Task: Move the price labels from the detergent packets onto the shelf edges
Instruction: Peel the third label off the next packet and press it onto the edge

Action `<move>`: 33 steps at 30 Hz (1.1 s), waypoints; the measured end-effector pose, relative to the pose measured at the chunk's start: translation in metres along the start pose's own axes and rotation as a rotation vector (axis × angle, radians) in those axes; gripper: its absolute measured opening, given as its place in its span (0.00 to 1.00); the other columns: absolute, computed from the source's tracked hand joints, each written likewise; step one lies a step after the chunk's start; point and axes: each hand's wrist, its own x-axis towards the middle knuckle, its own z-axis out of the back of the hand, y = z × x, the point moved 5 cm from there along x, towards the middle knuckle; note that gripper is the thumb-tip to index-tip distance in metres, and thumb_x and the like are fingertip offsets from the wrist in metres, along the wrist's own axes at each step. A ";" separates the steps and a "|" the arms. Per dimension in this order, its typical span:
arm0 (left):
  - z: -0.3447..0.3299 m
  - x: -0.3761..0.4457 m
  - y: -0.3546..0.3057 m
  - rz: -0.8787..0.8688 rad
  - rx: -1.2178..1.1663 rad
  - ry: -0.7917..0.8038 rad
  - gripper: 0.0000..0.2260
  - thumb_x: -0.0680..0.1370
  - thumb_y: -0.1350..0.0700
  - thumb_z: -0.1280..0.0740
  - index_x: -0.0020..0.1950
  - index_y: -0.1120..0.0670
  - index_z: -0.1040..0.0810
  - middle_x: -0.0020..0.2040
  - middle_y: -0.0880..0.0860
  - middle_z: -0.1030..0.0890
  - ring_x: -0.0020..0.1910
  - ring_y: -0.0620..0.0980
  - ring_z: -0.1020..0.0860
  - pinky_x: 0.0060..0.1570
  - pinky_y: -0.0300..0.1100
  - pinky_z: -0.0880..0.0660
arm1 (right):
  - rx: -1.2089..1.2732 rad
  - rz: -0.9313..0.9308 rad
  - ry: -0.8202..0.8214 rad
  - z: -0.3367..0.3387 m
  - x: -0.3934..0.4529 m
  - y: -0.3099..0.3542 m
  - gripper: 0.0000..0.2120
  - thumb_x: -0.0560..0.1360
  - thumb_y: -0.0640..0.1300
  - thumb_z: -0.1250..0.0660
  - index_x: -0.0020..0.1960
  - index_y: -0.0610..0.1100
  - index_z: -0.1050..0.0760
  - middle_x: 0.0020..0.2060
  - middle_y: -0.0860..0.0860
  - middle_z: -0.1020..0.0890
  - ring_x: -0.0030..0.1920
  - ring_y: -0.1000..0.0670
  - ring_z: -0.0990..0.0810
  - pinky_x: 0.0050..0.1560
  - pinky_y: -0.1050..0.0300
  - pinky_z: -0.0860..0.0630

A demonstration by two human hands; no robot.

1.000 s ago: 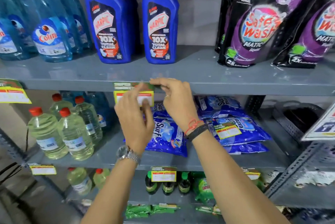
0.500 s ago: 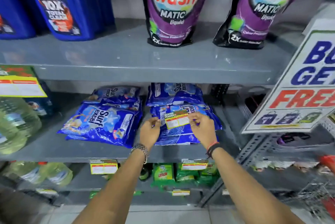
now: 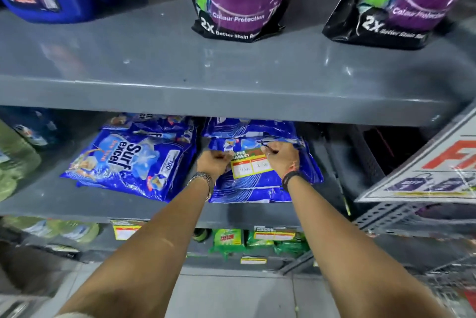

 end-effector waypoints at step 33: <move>0.063 -0.138 -0.080 -0.520 -0.172 0.042 0.10 0.73 0.60 0.28 0.52 0.63 0.17 0.41 0.54 0.13 0.36 0.43 0.16 0.36 0.32 0.21 | 0.369 0.307 -0.036 0.090 -0.120 0.079 0.07 0.69 0.40 0.27 0.36 0.51 0.20 0.35 0.55 0.15 0.36 0.60 0.18 0.37 0.70 0.24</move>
